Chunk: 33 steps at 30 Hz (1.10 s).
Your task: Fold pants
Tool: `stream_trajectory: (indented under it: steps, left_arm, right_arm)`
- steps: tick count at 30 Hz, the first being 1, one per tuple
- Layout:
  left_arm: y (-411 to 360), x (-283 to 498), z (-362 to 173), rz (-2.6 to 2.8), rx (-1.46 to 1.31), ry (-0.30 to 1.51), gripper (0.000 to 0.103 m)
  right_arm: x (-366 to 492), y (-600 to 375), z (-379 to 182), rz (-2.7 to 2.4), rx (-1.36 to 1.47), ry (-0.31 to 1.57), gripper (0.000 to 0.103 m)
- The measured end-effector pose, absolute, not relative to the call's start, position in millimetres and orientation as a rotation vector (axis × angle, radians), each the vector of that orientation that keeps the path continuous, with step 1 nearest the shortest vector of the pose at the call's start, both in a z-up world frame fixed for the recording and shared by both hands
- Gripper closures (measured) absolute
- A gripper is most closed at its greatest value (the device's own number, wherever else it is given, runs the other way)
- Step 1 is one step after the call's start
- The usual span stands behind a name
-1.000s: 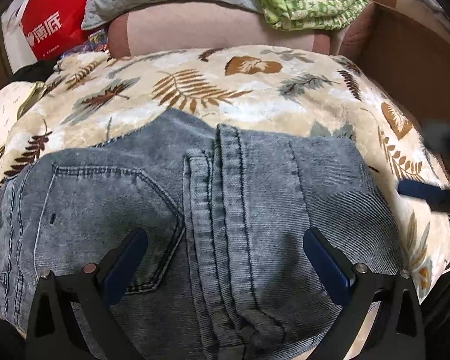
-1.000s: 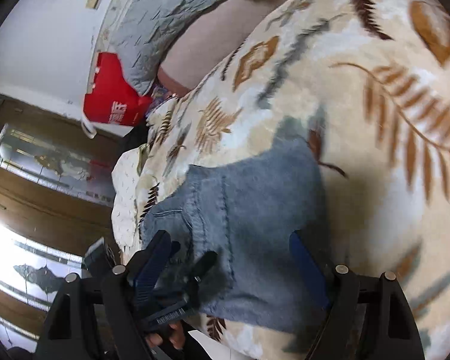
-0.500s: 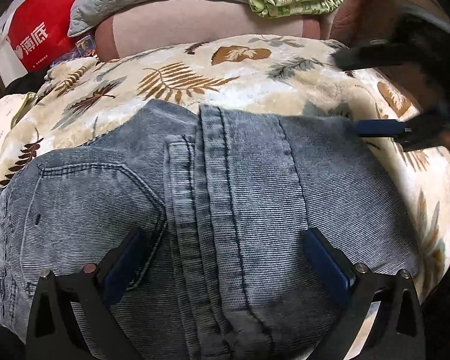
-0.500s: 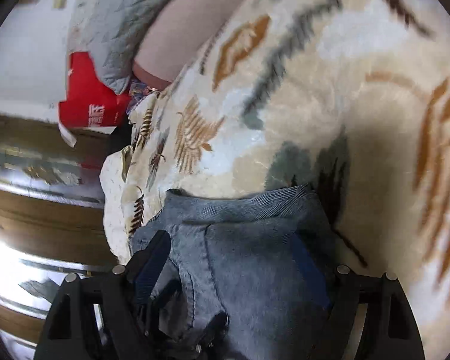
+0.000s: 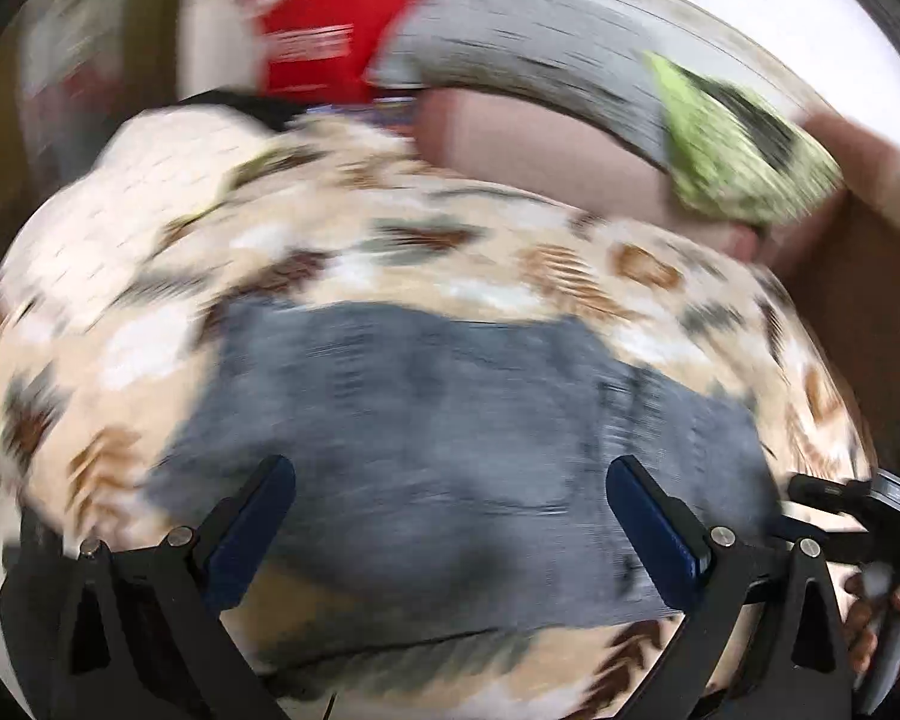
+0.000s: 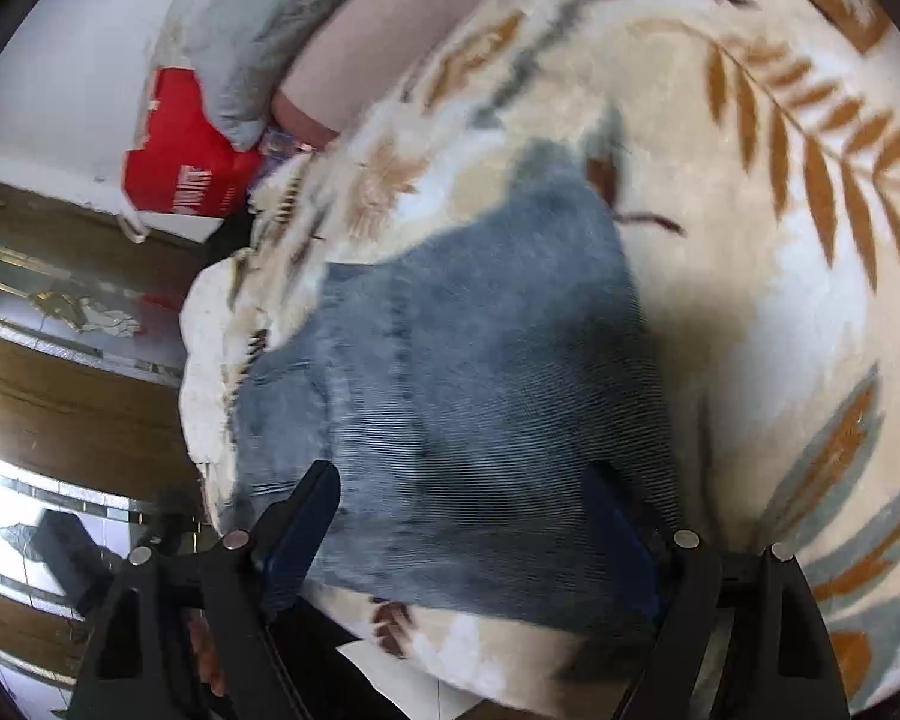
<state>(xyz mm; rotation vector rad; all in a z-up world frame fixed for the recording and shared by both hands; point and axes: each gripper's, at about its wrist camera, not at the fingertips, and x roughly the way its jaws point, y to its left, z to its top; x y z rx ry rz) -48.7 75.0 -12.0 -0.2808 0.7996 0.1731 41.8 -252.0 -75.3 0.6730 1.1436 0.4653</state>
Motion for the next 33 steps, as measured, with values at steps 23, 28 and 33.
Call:
stream_trajectory:
  steps: [23, 28, 33]
  left_arm:
    - [196, -51, -112, 0.076, -1.154, 0.850, 0.001]
    - [202, -41, -110, 0.079, -1.158, 0.813, 0.001]
    - [204, -30, -104, 0.156, -1.023, 0.870, 0.078]
  right_arm:
    - [91, -57, -85, 0.627, 0.511, 1.369, 0.015]
    - [90, -34, -59, 0.729, 0.498, 1.312, 0.012]
    - [102, -32, -97, 0.686, 0.601, 1.410, 0.010]
